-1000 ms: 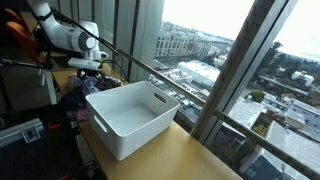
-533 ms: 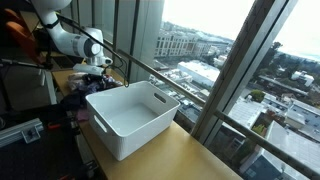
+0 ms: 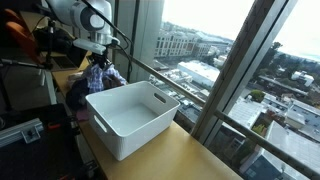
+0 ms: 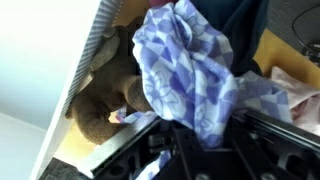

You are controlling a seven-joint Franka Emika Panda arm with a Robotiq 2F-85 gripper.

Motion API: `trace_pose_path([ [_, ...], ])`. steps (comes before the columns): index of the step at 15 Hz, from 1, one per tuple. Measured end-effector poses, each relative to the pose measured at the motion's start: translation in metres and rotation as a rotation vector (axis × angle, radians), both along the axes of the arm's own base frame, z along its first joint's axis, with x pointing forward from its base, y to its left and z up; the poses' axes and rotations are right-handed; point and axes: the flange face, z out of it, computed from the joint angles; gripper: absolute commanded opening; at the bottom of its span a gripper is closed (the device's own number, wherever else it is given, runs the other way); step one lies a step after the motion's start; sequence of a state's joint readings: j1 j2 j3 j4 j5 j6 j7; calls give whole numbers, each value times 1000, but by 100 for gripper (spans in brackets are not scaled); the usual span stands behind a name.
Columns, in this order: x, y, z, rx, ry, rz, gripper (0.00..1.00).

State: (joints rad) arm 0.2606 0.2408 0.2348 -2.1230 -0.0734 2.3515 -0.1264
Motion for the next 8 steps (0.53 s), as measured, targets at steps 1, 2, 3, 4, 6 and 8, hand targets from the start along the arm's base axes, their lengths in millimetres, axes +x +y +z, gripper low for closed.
trace_pose_path([
  [1,3,-10,21,16,-1,-24,5],
  [2,5,-20,41,32,-4,-46,5],
  [3,6,-32,62,46,-8,-68,5],
  [4,8,-43,83,58,-16,-89,5],
  [6,13,-67,127,78,-38,-129,5],
  [8,18,-91,173,90,-72,-168,5],
])
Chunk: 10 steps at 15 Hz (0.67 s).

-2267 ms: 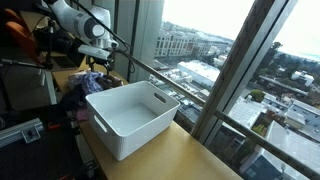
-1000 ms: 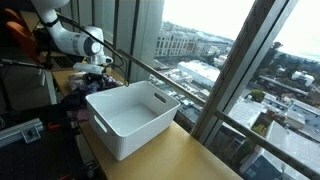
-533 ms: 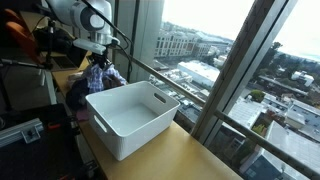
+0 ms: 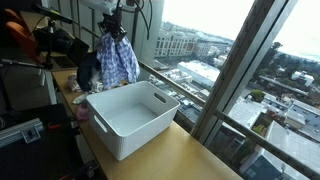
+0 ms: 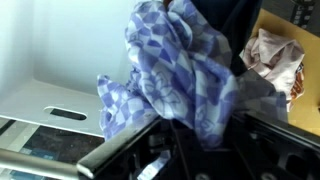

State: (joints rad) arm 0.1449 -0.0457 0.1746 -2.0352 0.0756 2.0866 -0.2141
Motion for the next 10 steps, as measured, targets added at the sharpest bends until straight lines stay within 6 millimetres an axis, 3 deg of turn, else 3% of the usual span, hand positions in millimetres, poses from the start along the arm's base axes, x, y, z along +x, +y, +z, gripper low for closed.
trace_pose_path([
  [3,10,-36,65,17,-66,-60,5],
  [6,25,-77,115,33,-134,-126,5],
  [8,35,-107,133,38,-168,-171,5],
  [10,44,-130,131,36,-168,-209,5],
])
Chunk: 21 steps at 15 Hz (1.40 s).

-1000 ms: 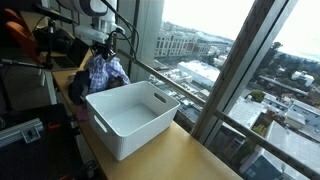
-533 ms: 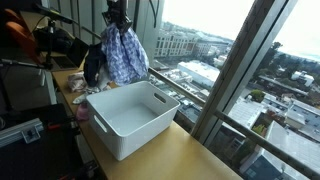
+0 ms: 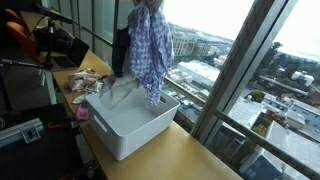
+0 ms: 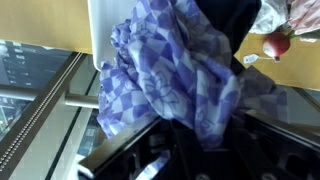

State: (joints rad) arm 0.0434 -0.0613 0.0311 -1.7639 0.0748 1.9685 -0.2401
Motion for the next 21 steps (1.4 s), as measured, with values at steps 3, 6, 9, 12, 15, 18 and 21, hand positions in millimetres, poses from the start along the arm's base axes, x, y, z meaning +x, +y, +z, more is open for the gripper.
trace_pose_path([
  [3,15,-22,-28,-2,42,-40,5],
  [6,31,-48,-62,-3,90,-84,5],
  [9,42,-69,-94,-3,132,-119,5],
  [12,50,-74,-124,-4,178,-128,5],
  [15,53,-72,-149,-5,209,-124,5],
  [18,49,-60,-171,-6,236,-106,5],
  [21,43,-45,-187,-8,263,-83,5],
])
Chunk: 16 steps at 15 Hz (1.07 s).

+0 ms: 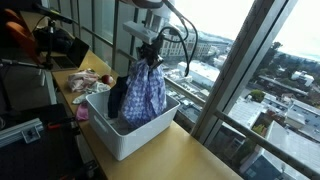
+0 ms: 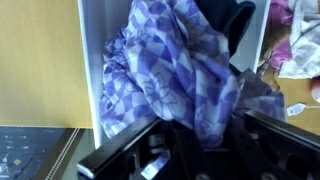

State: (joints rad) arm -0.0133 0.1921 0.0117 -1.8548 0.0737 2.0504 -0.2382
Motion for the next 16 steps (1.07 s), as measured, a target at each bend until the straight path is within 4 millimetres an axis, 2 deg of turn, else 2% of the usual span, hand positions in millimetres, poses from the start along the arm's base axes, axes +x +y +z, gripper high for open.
trace_pose_path([
  [2,-4,9,-10,1,10,13,5],
  [3,-6,14,-15,1,17,19,47],
  [4,-8,19,-21,-1,21,23,47],
  [7,-13,29,-32,-13,20,31,67],
  [11,-8,29,-25,-52,-33,31,97],
  [14,-10,41,-14,-67,-65,56,100],
  [16,-17,66,-7,-66,-88,94,100],
])
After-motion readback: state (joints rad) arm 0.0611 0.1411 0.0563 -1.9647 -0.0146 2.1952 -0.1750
